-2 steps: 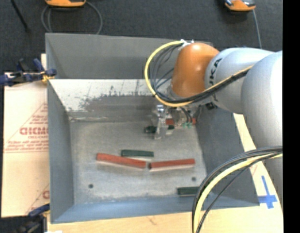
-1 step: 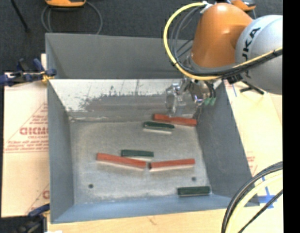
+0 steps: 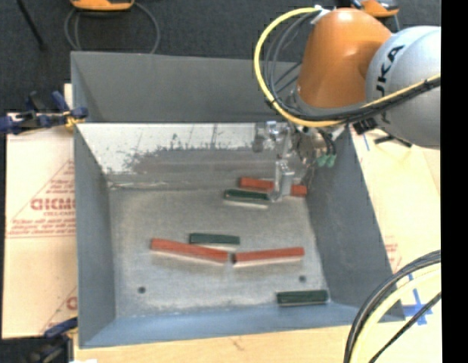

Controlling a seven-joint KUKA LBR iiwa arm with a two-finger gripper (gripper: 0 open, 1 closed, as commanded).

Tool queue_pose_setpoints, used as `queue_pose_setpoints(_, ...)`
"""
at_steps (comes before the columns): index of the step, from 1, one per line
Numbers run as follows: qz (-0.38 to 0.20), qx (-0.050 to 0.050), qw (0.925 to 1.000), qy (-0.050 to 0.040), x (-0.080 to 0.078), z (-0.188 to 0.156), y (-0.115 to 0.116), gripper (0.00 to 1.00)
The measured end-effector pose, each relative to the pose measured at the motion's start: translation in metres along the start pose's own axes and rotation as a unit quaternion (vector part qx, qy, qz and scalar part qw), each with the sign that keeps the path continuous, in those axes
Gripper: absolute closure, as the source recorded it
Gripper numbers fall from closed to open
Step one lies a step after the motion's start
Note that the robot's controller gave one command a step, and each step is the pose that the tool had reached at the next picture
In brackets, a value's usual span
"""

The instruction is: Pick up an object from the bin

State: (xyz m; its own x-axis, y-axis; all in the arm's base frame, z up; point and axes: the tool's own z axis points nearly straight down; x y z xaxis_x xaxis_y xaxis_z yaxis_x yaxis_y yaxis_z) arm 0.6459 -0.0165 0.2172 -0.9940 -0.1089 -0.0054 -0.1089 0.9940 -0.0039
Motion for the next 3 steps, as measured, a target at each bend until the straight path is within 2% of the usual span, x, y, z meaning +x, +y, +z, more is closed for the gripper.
queue_pose_setpoints(1, 0.024, -0.002, 0.9997, -0.0035, 0.015, 0.147, -0.048, 0.00)
queue_pose_setpoints(2, -0.025, -0.002, 0.9997, -0.0023, 0.002, 0.114, 0.031, 0.00)
queue_pose_setpoints(3, -0.038, -0.001, 0.9993, 0.0023, -0.005, 0.147, -0.023, 0.00)
